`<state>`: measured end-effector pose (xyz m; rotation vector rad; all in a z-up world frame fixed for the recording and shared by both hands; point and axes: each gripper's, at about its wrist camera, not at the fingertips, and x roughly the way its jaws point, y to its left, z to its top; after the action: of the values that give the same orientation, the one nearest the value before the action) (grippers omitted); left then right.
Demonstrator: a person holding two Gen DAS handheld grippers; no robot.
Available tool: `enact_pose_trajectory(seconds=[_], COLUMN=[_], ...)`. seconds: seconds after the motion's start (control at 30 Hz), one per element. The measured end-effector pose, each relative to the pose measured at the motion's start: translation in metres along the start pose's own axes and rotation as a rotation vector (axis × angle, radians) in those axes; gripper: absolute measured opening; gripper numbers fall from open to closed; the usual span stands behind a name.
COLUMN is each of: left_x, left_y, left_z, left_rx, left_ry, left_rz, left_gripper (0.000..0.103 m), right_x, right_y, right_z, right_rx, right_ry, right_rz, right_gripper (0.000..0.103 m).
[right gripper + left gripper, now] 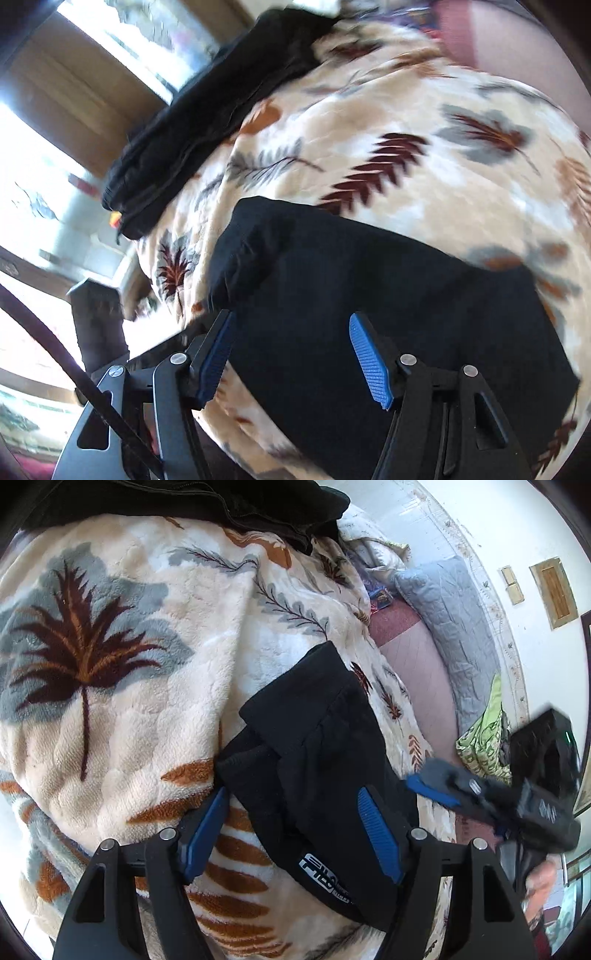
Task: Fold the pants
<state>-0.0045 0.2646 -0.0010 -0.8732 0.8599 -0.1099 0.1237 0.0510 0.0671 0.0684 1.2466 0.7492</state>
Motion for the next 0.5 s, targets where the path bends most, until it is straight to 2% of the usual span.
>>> enact_pose_trajectory(seconds=[0.1, 0.2, 0.23, 0.27, 0.4, 0.47, 0.5], left_x=[-0.002, -0.002, -0.004, -0.003, -0.003, -0.003, -0.003], left_y=[0.003, 0.004, 0.006, 0.007, 0.010, 0.015, 0.016], left_z=[-0.001, 0.001, 0.001, 0.001, 0.000, 0.002, 0.002], left_rx=[-0.011, -0.017, -0.022, -0.028, -0.065, -0.096, -0.097], left_ry=[-0.003, 0.002, 0.002, 0.001, -0.013, -0.003, 0.001], left_rz=[-0.027, -0.040, -0.046, -0.049, -0.041, -0.067, -0.071], left_gripper=[0.070, 0.064, 0.064, 0.064, 0.062, 0.063, 0.063], right_x=[0.035, 0.067, 0.080, 0.087, 0.127, 0.151, 0.155], right_y=[0.019, 0.039, 0.047, 0.050, 0.071, 0.082, 0.084], right_z=[0.028, 0.052, 0.061, 0.064, 0.073, 0.071, 0.069], right_rx=[0.001, 0.001, 0.010, 0.015, 0.003, -0.084, -0.104], right_ry=[0.067, 0.126, 0.147, 0.160, 0.247, 0.321, 0.330], right_rz=[-0.022, -0.063, -0.095, -0.118, -0.321, -0.439, -0.455], right_gripper=[0.070, 0.075, 0.077, 0.085, 0.096, 0.099, 0.100])
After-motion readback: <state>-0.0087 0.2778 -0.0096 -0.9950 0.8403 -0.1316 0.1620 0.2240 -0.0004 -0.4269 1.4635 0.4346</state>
